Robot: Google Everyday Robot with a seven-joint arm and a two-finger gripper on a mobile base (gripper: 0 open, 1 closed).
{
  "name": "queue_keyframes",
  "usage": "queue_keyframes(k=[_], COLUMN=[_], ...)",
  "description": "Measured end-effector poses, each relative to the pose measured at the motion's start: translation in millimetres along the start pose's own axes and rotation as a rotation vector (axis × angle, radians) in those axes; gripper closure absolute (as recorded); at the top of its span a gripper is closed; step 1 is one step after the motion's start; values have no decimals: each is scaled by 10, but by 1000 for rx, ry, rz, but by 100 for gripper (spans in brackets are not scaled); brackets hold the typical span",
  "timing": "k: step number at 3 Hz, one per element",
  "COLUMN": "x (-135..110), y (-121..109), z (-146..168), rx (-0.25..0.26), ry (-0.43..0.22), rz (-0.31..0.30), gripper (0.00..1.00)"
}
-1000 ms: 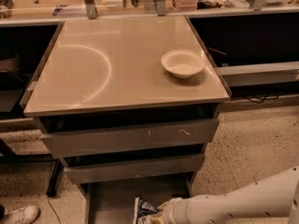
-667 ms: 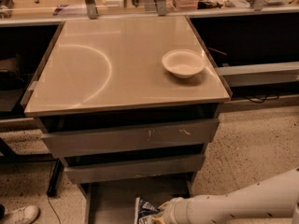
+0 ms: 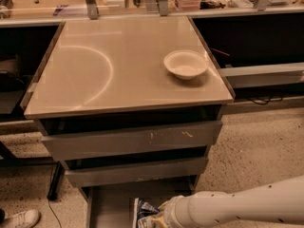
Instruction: Pick blue chip bag from bottom drawer and place on counter
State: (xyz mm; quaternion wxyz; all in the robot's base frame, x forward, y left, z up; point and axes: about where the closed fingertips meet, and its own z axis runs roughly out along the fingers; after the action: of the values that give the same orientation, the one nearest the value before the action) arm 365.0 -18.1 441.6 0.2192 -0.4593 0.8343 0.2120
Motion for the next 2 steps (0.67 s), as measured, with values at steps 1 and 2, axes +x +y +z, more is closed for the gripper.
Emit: queue_keyframes(k=[1,2], x=[-352,-792], y=[158,300], z=[-301,-561], rx=[7,3], ry=[-7,-32], rz=[-44,-115], gripper=[100,100])
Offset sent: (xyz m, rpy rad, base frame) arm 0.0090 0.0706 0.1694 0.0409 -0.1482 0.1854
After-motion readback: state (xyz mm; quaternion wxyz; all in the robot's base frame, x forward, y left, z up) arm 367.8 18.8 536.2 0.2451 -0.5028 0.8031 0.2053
